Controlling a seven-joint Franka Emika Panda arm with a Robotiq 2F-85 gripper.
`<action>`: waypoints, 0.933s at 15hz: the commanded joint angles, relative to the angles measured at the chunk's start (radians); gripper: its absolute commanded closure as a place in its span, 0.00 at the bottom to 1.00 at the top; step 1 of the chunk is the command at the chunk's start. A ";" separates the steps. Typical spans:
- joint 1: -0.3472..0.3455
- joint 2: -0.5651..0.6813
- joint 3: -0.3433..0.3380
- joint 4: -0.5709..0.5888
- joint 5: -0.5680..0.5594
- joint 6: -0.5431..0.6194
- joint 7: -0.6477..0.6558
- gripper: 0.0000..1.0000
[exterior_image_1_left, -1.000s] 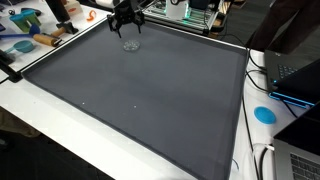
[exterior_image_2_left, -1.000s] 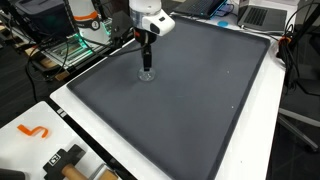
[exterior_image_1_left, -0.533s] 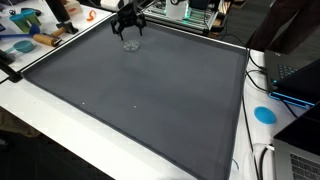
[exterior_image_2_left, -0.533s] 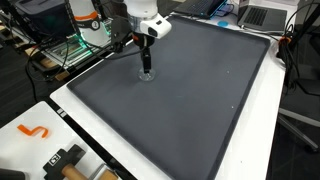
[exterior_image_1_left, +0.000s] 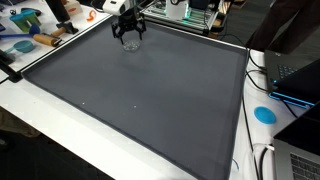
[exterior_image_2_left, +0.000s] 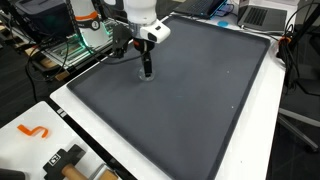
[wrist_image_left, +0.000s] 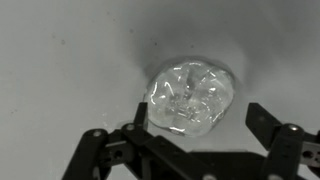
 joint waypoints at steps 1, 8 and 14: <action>-0.022 0.021 0.010 -0.015 0.006 0.052 -0.020 0.07; -0.028 0.039 0.012 -0.008 -0.004 0.069 -0.013 0.60; -0.026 0.038 0.011 -0.004 -0.009 0.068 -0.012 0.99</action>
